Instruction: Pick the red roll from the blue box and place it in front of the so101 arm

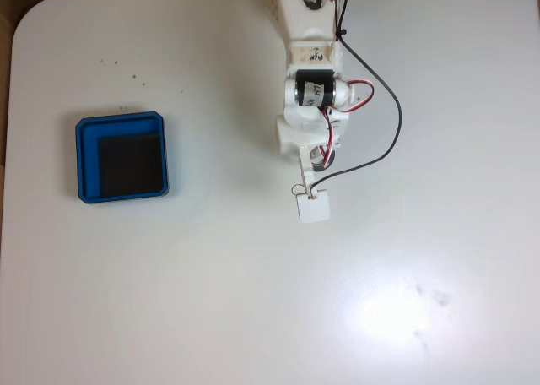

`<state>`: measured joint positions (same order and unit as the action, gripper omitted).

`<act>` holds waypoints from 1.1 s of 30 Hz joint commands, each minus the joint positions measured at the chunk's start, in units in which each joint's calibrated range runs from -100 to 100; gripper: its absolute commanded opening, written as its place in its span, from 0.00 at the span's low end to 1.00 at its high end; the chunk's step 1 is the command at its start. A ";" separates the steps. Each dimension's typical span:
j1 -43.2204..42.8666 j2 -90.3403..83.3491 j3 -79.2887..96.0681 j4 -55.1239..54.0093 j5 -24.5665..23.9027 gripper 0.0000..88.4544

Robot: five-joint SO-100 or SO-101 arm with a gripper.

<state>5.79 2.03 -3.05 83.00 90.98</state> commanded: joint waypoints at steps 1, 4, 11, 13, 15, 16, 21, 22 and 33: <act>-0.66 -5.46 4.76 -5.78 -0.27 0.01; -0.76 -6.88 12.03 -11.97 -0.27 0.01; -0.95 -14.99 29.19 -25.41 0.25 0.01; -1.25 -16.33 33.24 -27.56 0.25 0.01; -2.22 -17.08 36.02 -29.13 0.25 0.01; -2.71 -17.42 37.19 -29.46 0.25 0.01; -5.54 -21.10 41.32 -29.54 -0.18 0.01; -5.54 -22.27 41.95 -29.54 -0.18 0.01; -4.27 -29.62 49.23 -32.92 -0.27 0.01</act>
<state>0.64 -24.47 44.48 52.38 90.98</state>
